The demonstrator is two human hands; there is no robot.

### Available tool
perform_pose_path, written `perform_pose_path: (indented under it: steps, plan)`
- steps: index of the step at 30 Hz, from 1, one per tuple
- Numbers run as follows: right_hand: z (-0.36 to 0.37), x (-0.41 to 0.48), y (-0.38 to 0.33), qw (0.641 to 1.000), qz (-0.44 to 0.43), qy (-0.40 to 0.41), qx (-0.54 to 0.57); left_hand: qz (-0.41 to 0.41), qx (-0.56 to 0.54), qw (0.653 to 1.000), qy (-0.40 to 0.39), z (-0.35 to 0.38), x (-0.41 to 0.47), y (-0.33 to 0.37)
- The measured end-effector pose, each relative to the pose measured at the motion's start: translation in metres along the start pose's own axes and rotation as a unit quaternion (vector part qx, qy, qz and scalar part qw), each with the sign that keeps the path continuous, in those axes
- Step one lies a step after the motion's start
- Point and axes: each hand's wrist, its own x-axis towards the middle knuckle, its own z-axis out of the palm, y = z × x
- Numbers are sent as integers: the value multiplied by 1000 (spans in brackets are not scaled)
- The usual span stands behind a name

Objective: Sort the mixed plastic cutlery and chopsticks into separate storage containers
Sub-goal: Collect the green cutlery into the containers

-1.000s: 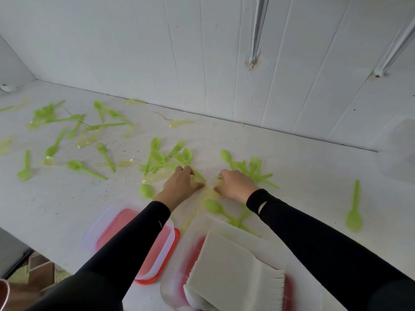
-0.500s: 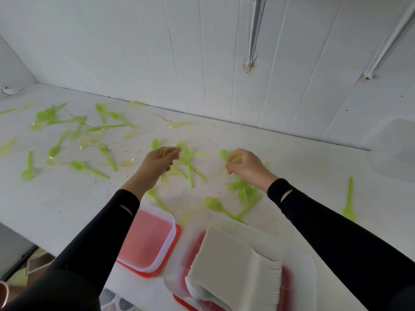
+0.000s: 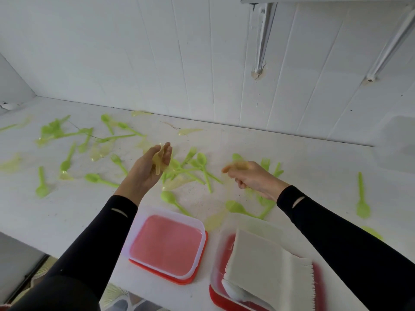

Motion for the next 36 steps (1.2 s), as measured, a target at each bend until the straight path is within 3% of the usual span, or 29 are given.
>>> perform_pose_path:
  steps: [4,7,9,12,13,15,17,20,24,27,31,34,36]
  plan:
    - [15,0,-13,999,24,-20,8,32,86,993,69,-6,1,13]
    - [29,-2,-14,991,22,-76,-110,35,302,950,68,-23,1,18]
    - [39,-3,-12,970,48,-111,-209,39,490,870,40,-35,3,16]
    - [53,-3,-6,915,75,-185,-350,96,729,677,-21,-52,11,3]
    - [60,-3,-5,891,77,-203,-398,99,770,629,-40,-57,14,-2]
    - [69,-4,-3,858,81,-221,-456,89,813,570,-77,-64,17,-10]
    - [72,-1,-2,837,102,-226,-487,89,830,542,-95,-67,21,-13]
    - [69,3,1,803,95,-205,-551,92,843,519,-106,-68,29,-12]
    - [65,8,-5,836,79,-147,-523,118,854,491,-130,-68,34,-5]
    - [68,16,-18,886,63,-80,-452,159,826,530,-105,-68,33,5]
    - [85,35,-35,910,52,-63,-406,223,801,552,-62,-76,37,30]
    - [103,51,-39,949,46,-44,-308,245,738,628,-22,-84,40,54]
    - [120,65,-41,955,25,-21,-294,241,712,659,10,-91,40,74]
